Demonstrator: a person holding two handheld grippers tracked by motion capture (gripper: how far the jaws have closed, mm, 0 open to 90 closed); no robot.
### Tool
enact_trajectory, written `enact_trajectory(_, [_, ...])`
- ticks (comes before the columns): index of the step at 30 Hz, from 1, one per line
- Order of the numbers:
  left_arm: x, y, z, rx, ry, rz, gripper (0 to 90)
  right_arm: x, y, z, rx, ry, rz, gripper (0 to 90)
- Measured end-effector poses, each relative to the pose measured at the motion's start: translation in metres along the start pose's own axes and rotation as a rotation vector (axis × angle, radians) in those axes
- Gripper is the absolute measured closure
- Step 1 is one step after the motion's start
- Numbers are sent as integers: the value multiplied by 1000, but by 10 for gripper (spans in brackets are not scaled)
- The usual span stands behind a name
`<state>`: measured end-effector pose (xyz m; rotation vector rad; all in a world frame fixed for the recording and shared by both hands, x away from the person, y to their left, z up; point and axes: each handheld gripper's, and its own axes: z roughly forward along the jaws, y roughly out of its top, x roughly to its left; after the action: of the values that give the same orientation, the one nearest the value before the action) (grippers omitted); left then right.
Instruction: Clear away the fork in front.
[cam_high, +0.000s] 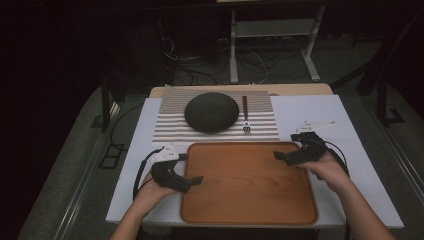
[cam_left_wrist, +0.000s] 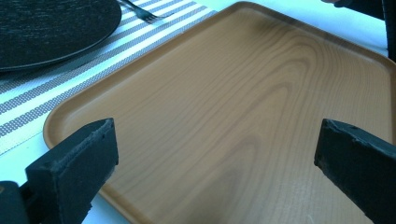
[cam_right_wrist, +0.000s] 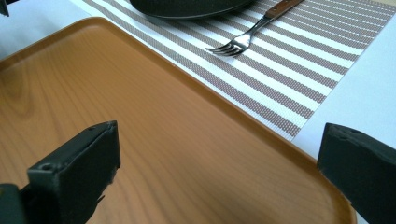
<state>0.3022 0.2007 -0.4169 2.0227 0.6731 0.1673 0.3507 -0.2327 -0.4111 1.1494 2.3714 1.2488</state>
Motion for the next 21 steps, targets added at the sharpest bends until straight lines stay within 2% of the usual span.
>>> enact_trajectory(7, [0,0,0,-4,6,-11,0,-4,8,9,11,7,3,0])
enact_trajectory(21, [-1,0,2,8,10,-6,0,-12,26,23,13,0,21,1])
